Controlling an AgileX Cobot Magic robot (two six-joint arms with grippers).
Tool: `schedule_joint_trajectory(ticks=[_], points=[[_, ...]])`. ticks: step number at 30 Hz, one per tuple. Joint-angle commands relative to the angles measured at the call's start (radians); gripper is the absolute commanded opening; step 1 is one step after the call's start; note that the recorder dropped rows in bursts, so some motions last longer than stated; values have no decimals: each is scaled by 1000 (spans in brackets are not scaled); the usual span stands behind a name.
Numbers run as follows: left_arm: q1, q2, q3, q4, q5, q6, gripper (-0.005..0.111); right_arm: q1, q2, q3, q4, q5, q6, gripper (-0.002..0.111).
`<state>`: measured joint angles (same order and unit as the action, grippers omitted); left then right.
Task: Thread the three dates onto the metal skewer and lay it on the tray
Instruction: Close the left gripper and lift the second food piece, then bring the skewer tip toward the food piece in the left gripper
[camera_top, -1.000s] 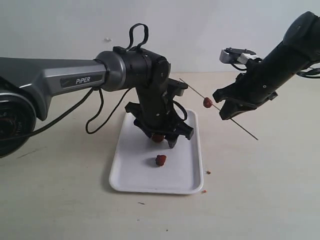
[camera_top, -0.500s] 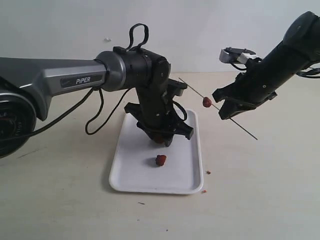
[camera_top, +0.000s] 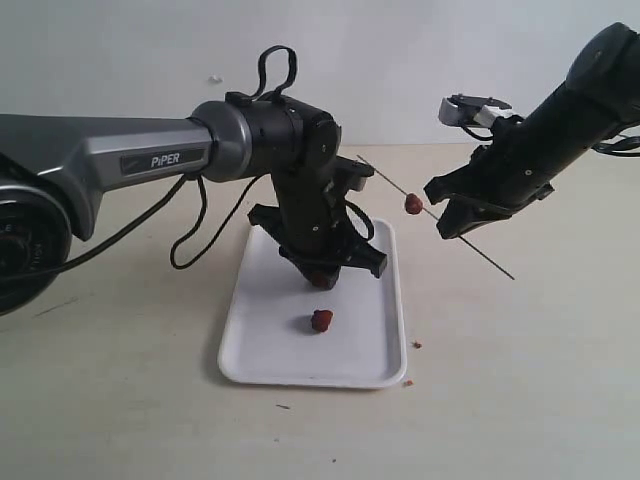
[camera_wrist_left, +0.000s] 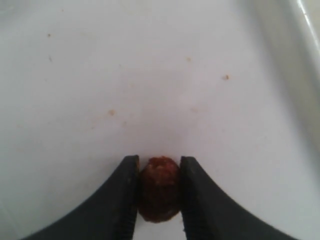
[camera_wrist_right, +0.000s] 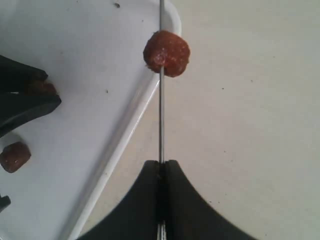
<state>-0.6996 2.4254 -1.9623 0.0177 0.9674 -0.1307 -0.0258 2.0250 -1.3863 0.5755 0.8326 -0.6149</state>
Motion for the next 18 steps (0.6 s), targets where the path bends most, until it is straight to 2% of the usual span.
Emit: schedule_joint_trajectory(ticks=[1,4,5,8,12,15,18], points=[[12,-38,-13,4,-21,-7,28,-6,-16,6,9,10,-10,0],[53,-89,-49,2,-81,-55,28,-6,-16,6,9,30,-11,0],[85,-113,-65,-18,-138,-98,28,-6,-16,6,9,36,-11,0],[158,-151,-67,-168,-283,-184,28,0,-16,6,14,37,-11,0],[245,-153,-67,-474,-398,-185,28,2,-16,14,101,47,-75,0],[276,-140,-67,-610,-435,-161,28,2,-16,34,237,75,-206,0],[283,-130,-67,-656,-457,-156,28,2,-16,42,357,107,-303,0]])
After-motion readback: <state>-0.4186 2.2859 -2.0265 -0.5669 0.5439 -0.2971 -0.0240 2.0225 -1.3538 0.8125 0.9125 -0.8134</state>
